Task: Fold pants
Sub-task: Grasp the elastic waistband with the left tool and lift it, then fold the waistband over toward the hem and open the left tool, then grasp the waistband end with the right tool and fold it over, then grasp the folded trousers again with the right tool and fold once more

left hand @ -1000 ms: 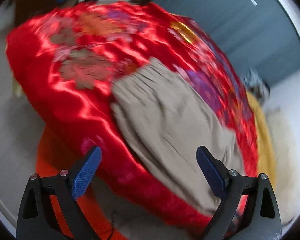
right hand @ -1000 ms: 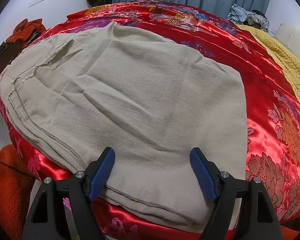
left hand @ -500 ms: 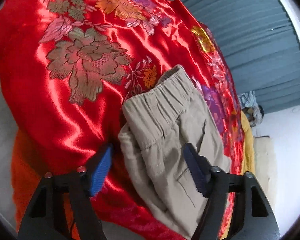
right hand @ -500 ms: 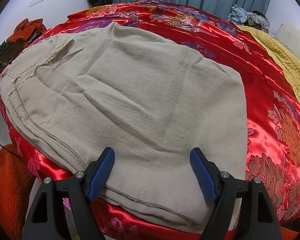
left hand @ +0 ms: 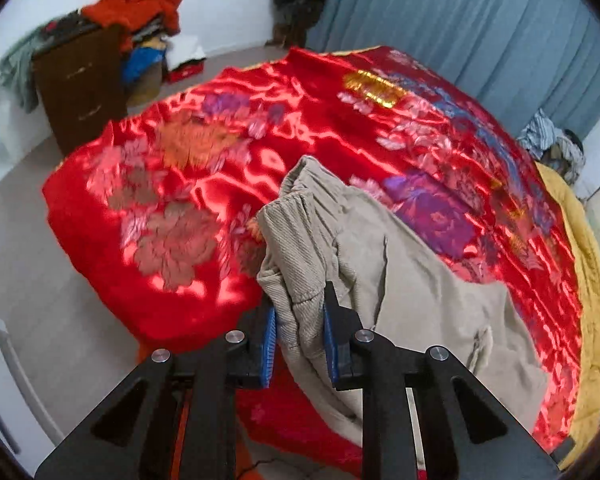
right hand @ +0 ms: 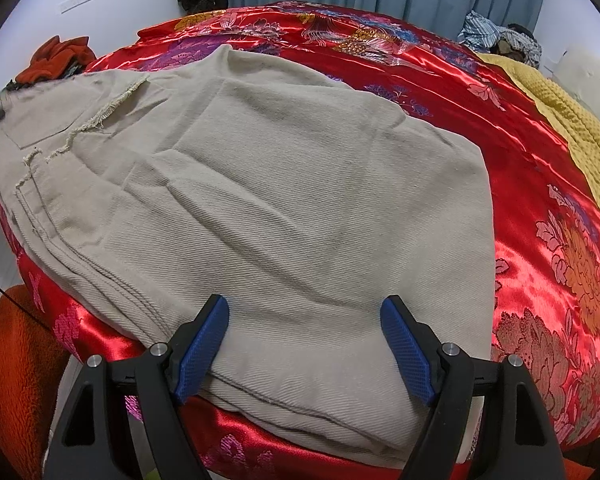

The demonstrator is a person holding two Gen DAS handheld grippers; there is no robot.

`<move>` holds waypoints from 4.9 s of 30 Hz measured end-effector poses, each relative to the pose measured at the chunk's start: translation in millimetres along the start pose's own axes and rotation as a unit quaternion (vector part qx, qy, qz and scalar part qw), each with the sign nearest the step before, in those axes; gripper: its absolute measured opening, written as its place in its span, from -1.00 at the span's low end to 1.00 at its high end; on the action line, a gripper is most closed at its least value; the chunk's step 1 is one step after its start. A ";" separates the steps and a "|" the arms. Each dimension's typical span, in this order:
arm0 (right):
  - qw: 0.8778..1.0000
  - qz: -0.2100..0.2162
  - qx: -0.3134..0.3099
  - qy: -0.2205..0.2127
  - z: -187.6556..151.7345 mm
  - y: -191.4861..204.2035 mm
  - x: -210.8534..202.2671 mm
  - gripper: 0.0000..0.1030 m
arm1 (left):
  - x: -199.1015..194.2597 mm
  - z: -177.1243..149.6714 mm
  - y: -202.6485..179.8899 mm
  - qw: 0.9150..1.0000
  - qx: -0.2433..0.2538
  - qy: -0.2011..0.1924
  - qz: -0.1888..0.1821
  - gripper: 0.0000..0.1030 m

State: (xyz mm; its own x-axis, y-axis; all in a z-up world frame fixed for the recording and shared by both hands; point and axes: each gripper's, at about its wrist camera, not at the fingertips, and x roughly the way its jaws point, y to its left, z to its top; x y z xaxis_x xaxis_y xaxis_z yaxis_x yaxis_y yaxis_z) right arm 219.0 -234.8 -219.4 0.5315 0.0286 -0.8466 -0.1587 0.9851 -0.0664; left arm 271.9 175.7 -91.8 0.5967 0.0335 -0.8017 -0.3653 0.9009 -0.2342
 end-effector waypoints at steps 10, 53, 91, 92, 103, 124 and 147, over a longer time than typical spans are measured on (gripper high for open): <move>1.000 0.002 -0.003 0.000 0.2 0.0 0.7 0.54 | -87.7 -17.4 -100.1 0.983 0.132 -0.094 -0.092 -0.66; 0.962 0.218 0.142 -0.089 39.3 -101.7 -63.2 0.31 | 28.4 -170.3 -185.3 0.936 0.344 -0.023 -0.075 -0.65; 0.962 0.264 0.073 0.017 36.5 -108.8 -94.5 -0.67 | -50.8 -144.8 -205.3 0.920 0.345 -0.028 -0.184 -0.59; 0.962 0.255 0.089 0.032 29.0 -115.3 -80.2 -0.67 | -30.4 -162.3 -214.9 0.914 0.372 -0.004 -0.165 -0.62; 0.975 0.179 0.125 0.037 2.8 -141.8 -52.8 -0.45 | 23.7 -188.2 -221.2 0.913 0.388 0.056 -0.112 -0.86; 0.965 0.218 0.140 -0.041 5.6 -129.2 -65.4 -0.59 | 42.9 -150.0 -255.7 0.923 0.360 0.043 -0.128 -0.01; 0.961 0.215 0.171 -0.024 -43.3 -109.6 -30.9 -0.32 | 70.7 -169.8 -251.5 0.925 0.372 0.055 -0.058 0.36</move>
State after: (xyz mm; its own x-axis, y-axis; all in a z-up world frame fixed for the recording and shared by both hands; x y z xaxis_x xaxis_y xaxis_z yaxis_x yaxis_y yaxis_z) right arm 183.9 -351.1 -208.8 0.5174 0.4446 -0.7312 -0.0936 0.8787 0.4681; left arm 284.7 -122.1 -182.9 0.5105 -0.0891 -0.8552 0.3139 0.9453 0.0889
